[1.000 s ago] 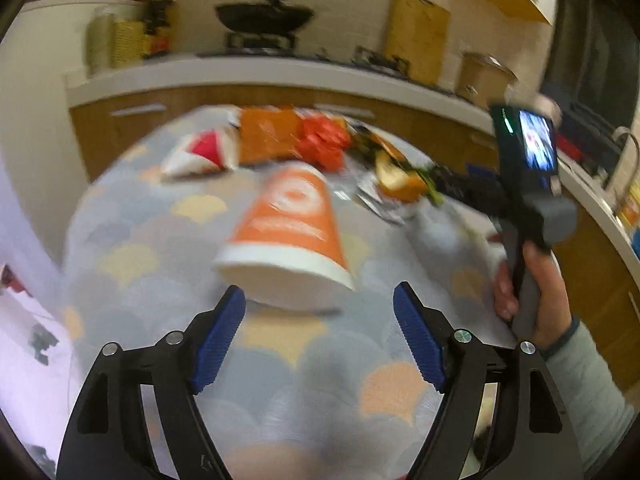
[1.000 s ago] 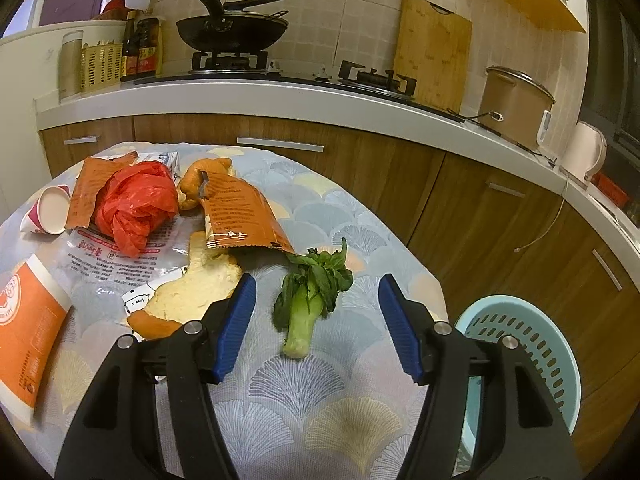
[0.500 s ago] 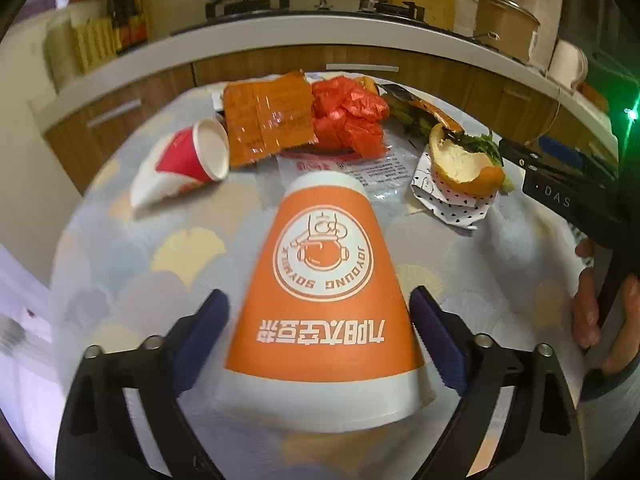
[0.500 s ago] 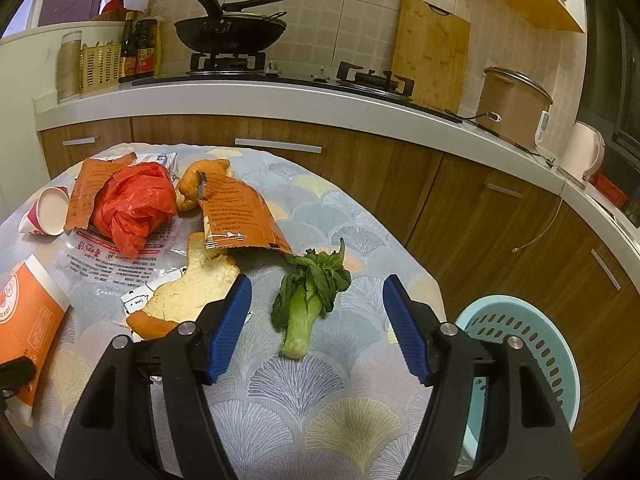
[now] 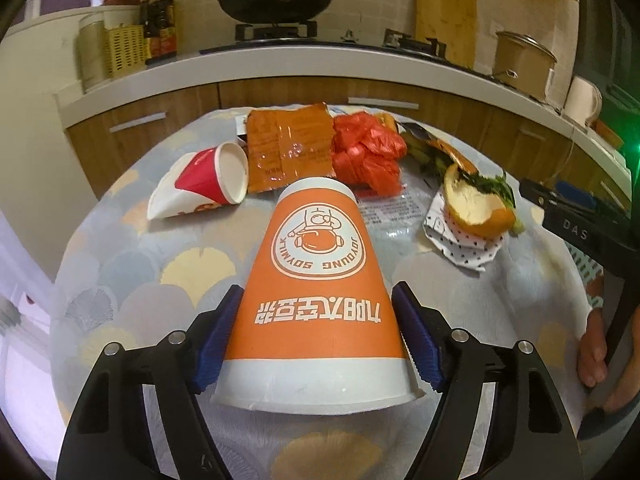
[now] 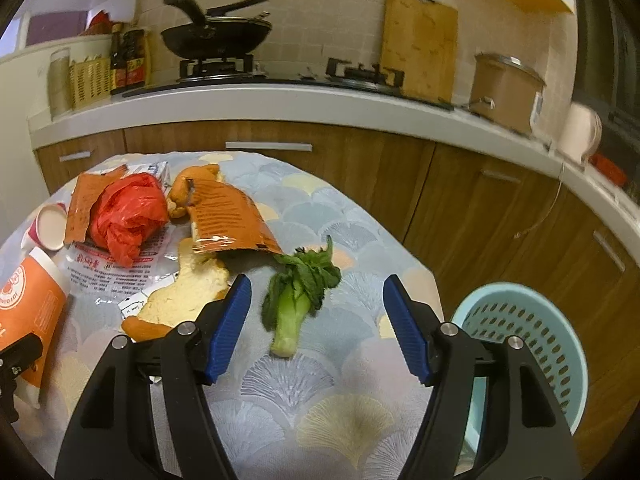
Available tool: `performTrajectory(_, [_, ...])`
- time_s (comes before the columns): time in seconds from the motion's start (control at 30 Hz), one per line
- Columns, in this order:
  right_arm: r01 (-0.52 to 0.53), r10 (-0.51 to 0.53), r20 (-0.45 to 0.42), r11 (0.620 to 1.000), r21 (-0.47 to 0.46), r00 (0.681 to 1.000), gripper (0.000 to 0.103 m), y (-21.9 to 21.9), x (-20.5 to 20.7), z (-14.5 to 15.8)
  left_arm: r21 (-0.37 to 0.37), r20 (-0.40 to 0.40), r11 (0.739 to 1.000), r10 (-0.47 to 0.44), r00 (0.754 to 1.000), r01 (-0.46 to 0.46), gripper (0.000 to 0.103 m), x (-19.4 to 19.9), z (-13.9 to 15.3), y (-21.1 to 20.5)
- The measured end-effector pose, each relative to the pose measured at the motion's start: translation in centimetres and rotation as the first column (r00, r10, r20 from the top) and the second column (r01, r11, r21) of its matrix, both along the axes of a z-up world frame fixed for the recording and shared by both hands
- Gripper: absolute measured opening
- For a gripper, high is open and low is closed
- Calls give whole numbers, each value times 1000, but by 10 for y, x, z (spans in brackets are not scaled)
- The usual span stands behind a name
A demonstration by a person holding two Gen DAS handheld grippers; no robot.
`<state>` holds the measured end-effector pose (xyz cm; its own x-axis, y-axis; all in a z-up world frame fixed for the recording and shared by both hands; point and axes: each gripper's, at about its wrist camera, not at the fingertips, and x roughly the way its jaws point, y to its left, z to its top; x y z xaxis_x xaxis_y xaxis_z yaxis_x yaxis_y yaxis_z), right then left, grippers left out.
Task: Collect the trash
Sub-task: 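Close the right tool on the bok choy stalk and lift it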
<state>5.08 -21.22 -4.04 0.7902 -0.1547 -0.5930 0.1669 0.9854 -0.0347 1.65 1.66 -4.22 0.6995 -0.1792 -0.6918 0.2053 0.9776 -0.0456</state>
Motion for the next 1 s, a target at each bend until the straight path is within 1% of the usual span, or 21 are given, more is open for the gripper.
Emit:
performTrajectory(0.1, [-17,19,-34,999,51,999,65,-7,4,-3,-12,14,1000,15,1000,-15,72,2,5,1])
performTrajectory(0.2, [-18,22,-54,997,75,998,65,-10,8,-5,-14,28,1000,20,999,-19,72,4,11,-1])
performTrajectory(0.27, [-14,22,-82,995,95,996,65,-15,17,-8,-13,40,1000,23,999,-22,72,7,17,-3])
performTrajectory(0.43, [-28,50,-156,990,140,986,65,-16,39,-19,-38,32,999,34,999,-32,72,17,19,-10])
performTrajectory(0.53, [-33,56,-180,991,127,982,65,-8,44,-22,-49,20,998,35,999,-34,72,19,16,-14])
performTrajectory(0.6, [-39,59,-211,994,100,976,64,-2,47,-26,-47,20,998,31,999,-30,72,18,16,-17])
performTrajectory(0.63, [-39,57,-226,996,83,972,47,0,48,-28,-48,19,999,26,999,-25,72,17,18,-20])
performTrajectory(0.67, [-48,68,-236,995,91,969,33,0,47,-30,-49,21,999,21,1000,-20,72,16,19,-23])
performTrajectory(0.7, [-49,74,-241,993,106,968,24,-1,46,-31,-48,28,999,17,999,-15,72,15,22,-26])
performTrajectory(0.73, [-41,67,-231,993,114,971,21,-4,43,-30,-45,34,999,11,999,-10,72,14,24,-29])
performTrajectory(0.8, [-33,59,-208,991,130,976,19,-10,37,-26,-43,47,999,0,999,2,72,12,28,-35])
performTrajectory(0.9, [-37,57,-142,990,135,988,18,-21,21,-15,-50,67,998,-24,997,28,72,9,36,-50])
performTrajectory(1.0, [-25,42,-109,988,154,993,18,-37,9,-5,-55,82,997,-53,995,57,72,7,41,-68])
